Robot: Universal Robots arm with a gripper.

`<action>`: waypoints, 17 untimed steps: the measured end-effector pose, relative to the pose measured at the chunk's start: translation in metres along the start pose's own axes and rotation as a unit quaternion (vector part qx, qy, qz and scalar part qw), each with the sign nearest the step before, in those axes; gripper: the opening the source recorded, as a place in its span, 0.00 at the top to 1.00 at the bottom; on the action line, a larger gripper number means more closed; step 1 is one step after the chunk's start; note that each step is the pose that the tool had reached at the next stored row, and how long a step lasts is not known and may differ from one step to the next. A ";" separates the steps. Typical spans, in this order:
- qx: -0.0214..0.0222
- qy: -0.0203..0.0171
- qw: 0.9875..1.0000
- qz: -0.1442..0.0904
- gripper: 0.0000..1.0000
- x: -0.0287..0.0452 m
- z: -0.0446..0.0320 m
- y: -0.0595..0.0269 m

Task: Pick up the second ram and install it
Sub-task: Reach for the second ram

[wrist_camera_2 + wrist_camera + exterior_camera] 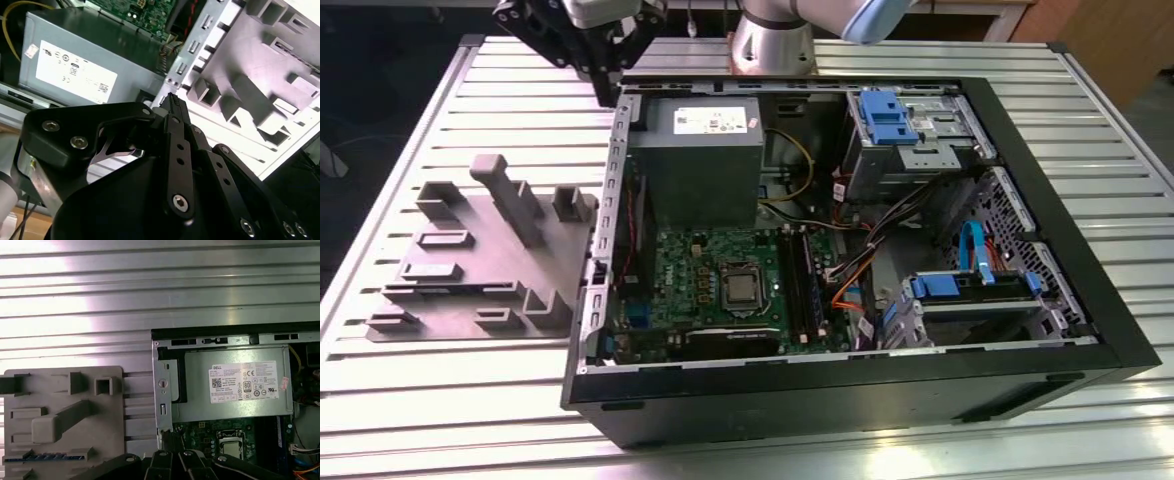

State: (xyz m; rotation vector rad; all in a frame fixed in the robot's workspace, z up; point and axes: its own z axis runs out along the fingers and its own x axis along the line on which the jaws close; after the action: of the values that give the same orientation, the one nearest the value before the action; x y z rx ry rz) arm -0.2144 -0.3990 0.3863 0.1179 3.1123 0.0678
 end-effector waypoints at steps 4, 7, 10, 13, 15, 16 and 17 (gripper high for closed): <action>0.000 0.000 1.000 0.000 0.90 0.0086 0.0008 -0.0007; 0.000 0.000 1.000 0.000 0.90 0.0140 0.0023 -0.0011; 0.000 0.000 1.000 0.000 0.90 0.0178 0.0072 -0.0019; 0.000 0.000 1.000 0.000 0.90 0.0208 0.0111 -0.0027; 0.000 0.000 1.000 0.000 0.90 0.0235 0.0134 -0.0035; 0.000 0.000 1.000 0.000 0.90 0.0250 0.0143 -0.0040; 0.000 0.000 1.000 0.000 0.90 0.0265 0.0151 -0.0044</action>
State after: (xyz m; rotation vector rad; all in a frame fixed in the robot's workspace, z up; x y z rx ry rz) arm -0.2408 -0.4007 0.3704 0.1179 3.1125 0.0673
